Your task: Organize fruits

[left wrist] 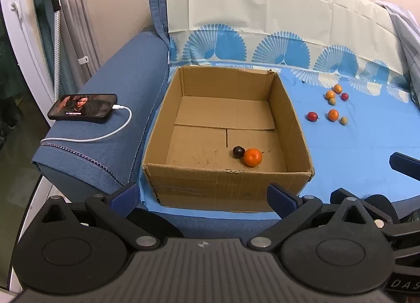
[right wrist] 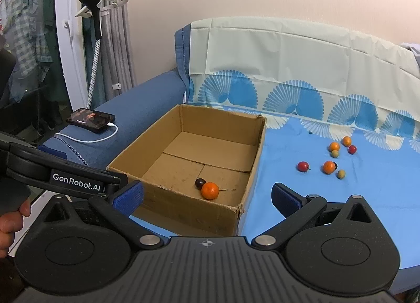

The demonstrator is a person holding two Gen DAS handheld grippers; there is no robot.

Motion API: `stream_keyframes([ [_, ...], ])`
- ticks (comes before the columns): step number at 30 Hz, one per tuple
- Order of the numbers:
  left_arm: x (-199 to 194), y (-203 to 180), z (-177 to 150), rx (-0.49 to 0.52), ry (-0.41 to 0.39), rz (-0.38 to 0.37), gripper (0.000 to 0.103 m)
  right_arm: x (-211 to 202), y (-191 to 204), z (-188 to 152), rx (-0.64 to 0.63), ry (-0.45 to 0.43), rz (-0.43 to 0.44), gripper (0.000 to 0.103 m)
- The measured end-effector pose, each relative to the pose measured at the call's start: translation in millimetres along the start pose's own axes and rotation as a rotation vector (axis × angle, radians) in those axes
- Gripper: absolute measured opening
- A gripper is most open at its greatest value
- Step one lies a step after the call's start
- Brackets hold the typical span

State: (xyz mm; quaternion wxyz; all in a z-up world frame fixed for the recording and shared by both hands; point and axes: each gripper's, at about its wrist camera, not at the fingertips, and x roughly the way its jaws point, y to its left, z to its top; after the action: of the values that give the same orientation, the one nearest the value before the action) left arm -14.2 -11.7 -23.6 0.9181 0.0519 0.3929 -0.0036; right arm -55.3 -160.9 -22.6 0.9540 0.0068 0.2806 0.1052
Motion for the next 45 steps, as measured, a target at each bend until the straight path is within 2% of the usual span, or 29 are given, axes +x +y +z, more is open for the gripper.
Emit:
stream_keyframes([
  [8, 9, -7, 14, 0.005, 0.012, -0.015, 0.103, 8, -11, 4, 0.014, -0.006, -0.013, 0.102],
  [13, 13, -20, 33, 0.023, 0.0, -0.032, 0.103, 12, -32, 8, 0.057, -0.016, -0.051, 0.102],
  [20, 31, -57, 74, 0.046, 0.002, -0.1, 0.103, 14, -91, 8, 0.148, -0.057, -0.195, 0.102],
  [27, 73, -135, 124, 0.15, 0.018, -0.194, 0.103, 29, -171, -4, 0.234, -0.052, -0.36, 0.102],
  [33, 155, -224, 160, 0.249, 0.125, -0.304, 0.103, 73, -241, -14, 0.244, -0.04, -0.484, 0.102],
  [36, 210, -263, 173, 0.296, 0.172, -0.316, 0.103, 114, -275, -18, 0.227, -0.017, -0.513, 0.102],
  [41, 303, -303, 184, 0.324, 0.271, -0.283, 0.103, 196, -327, -24, 0.213, 0.054, -0.469, 0.102],
  [45, 363, -317, 187, 0.312, 0.341, -0.279, 0.103, 255, -355, -31, 0.212, 0.101, -0.427, 0.102],
])
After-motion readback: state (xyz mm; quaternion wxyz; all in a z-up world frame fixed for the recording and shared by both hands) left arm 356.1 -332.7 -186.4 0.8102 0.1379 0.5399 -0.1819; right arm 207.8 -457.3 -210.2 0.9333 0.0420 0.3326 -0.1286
